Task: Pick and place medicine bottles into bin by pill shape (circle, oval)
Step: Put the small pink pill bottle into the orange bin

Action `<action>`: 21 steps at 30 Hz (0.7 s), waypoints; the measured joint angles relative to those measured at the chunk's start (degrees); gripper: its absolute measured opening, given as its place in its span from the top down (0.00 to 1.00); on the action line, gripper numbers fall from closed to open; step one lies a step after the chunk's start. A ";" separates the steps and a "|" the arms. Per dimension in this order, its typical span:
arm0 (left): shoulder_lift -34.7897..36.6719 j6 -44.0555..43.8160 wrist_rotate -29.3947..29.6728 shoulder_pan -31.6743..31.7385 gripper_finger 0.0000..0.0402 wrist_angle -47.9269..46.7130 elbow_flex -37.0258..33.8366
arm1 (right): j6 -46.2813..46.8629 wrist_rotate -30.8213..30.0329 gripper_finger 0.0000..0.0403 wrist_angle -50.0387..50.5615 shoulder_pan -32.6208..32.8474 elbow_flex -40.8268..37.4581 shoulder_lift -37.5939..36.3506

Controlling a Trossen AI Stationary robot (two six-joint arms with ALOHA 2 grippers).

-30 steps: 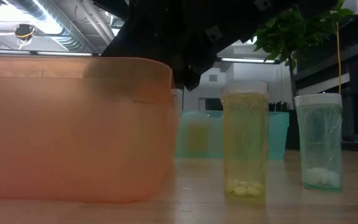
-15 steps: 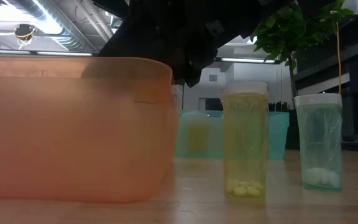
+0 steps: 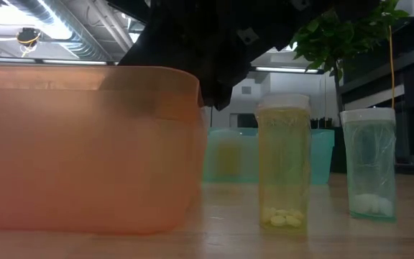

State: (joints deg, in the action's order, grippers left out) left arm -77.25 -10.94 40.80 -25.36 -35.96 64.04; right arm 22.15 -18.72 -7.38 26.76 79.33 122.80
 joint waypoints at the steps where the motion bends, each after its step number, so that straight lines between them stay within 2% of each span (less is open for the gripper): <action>1: 0.00 0.00 0.00 0.00 0.51 0.02 -0.01 | -0.04 0.02 0.67 0.00 0.02 0.00 0.00; 12: 0.00 0.00 0.00 0.00 0.51 0.01 -0.01 | -0.23 0.42 0.49 -0.03 -0.04 0.02 0.00; 21: 0.00 0.00 0.00 0.00 0.51 0.01 -0.01 | -1.02 0.40 0.54 -0.03 -0.04 0.02 -0.06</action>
State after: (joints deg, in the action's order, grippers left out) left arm -77.25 -10.94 40.80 -25.37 -35.95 64.03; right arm 21.13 -18.32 -7.41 26.72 79.35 122.74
